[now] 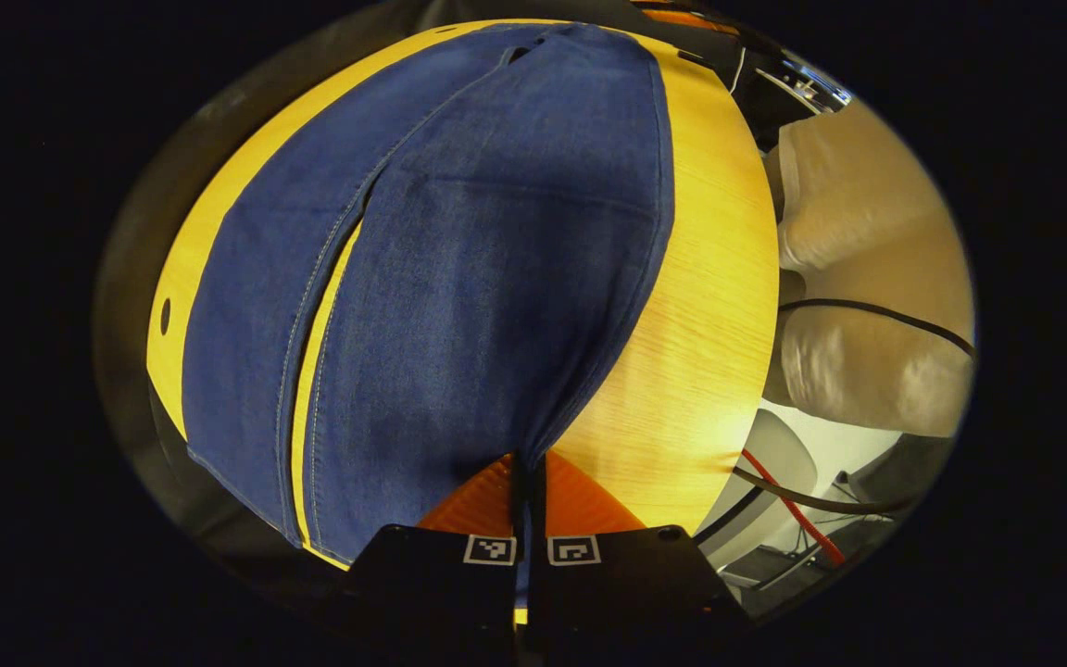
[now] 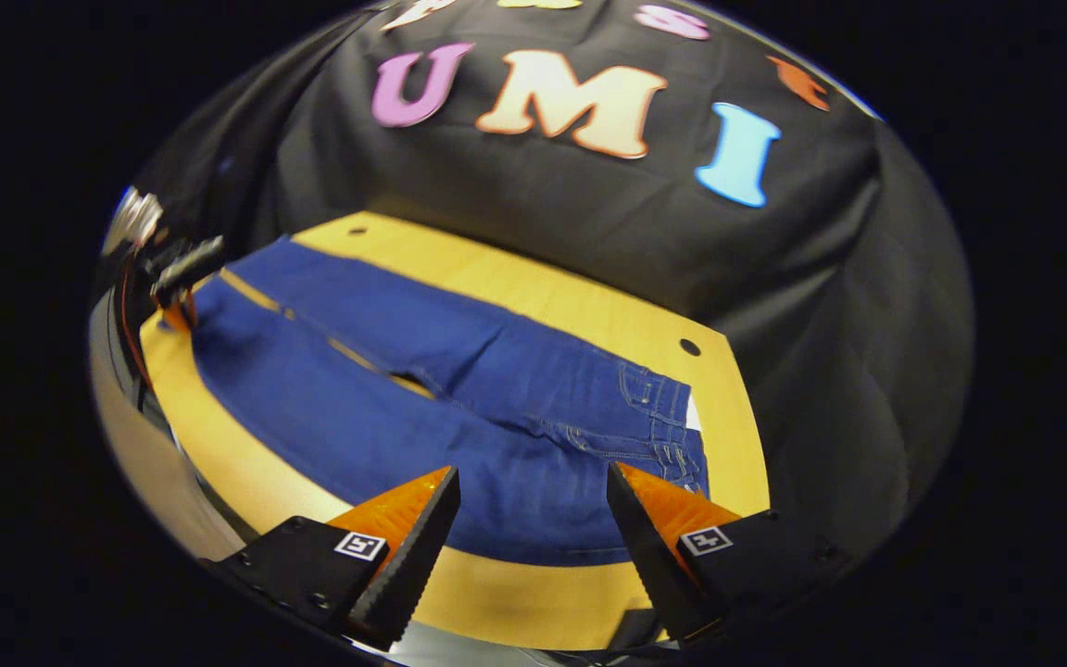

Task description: Grasp the waist and the cuffs of the jeans and fold them to make the two legs overlap; first hold the waist and fold one-third of the jeans toward the cuffs, then hold the cuffs and fold the remaining one-third in the same direction to finish folding.

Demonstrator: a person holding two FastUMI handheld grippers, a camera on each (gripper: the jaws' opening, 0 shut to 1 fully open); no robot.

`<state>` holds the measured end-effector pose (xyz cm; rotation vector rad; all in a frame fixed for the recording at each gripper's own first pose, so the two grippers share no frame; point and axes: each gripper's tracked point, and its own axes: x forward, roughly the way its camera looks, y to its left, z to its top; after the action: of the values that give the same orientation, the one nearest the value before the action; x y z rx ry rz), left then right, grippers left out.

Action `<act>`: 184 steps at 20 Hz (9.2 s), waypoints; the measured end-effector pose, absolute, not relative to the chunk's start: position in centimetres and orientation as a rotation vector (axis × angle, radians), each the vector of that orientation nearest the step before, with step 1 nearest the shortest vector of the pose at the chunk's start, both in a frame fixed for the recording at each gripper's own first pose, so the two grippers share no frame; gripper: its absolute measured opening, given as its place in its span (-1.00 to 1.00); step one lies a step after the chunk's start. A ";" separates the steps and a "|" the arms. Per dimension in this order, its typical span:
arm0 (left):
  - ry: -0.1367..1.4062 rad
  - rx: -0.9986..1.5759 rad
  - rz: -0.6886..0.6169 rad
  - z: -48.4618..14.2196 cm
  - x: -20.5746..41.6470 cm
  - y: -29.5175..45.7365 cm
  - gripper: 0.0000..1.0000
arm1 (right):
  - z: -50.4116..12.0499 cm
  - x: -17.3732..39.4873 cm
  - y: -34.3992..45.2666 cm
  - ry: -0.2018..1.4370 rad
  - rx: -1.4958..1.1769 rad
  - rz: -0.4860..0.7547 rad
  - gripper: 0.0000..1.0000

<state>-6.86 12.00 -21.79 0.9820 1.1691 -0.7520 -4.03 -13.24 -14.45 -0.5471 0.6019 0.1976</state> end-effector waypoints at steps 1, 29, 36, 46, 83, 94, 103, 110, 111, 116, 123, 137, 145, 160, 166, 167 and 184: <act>1.178 0.958 -0.727 -21.8 -6.8 11.9 -1.00 | -15.2 -4.0 -13.8 0.633 -0.592 0.242 0.99; 1.232 0.947 -0.546 -21.9 -6.6 12.0 -1.00 | -27.4 -5.3 -17.3 1.249 -0.868 0.679 0.93; 1.216 0.940 -0.546 -21.9 -6.6 11.9 -1.00 | -27.1 -5.0 -16.9 1.267 -0.883 0.665 0.62; 1.184 0.967 -0.569 -21.8 -6.5 11.8 -0.98 | -25.2 -3.3 -15.3 1.236 -0.889 0.597 -0.65; 0.507 0.016 0.086 -2.2 2.9 7.7 -1.00 | -10.4 10.0 -9.7 0.769 -0.297 0.116 -0.94; 0.580 -0.132 0.201 -1.6 2.7 7.8 -1.00 | -14.8 22.7 -9.5 0.815 -0.199 0.067 -0.89; 0.705 -0.065 0.238 -2.6 2.3 8.2 -1.00 | -19.8 27.3 -10.5 0.853 -0.167 0.037 -0.63; 0.677 0.067 0.308 -1.1 2.4 9.4 -0.98 | -18.7 29.3 -10.2 0.764 -0.121 0.032 0.65; 0.675 0.093 0.324 -0.8 2.3 10.0 -0.54 | -17.6 29.6 -10.0 0.729 -0.090 0.031 0.97; 0.562 0.088 0.388 0.7 2.5 12.1 0.94 | -13.7 29.4 -11.4 0.620 -0.017 -0.017 0.92; 0.525 0.196 0.371 2.7 2.3 11.2 0.94 | -13.0 24.3 -17.4 0.608 0.101 -0.137 0.92; 0.603 0.156 0.204 3.6 1.4 9.7 0.94 | -17.5 14.8 -29.3 0.672 0.295 -0.403 0.98; 0.489 -0.101 0.055 6.7 0.7 7.9 0.92 | -19.5 14.8 -31.7 0.719 0.396 -0.422 0.98; 0.365 -0.249 0.203 6.8 2.2 9.0 0.92 | -21.2 16.2 -31.7 0.754 0.433 -0.259 -0.14; 0.346 -0.260 0.250 6.3 -0.4 9.9 0.92 | -18.2 15.5 -33.3 0.655 0.321 -0.326 -0.88; 0.346 -0.265 0.255 6.1 -0.7 10.3 0.92 | -17.0 15.4 -33.0 0.622 0.364 -0.323 -0.94; 0.391 -0.360 0.224 3.9 0.3 18.3 0.94 | 0.0 13.5 -22.7 0.349 0.053 -0.303 -0.94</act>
<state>0.33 18.25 3.86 -0.3598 0.3910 0.2241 13.47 -22.65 0.00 0.0533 0.3489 -0.3030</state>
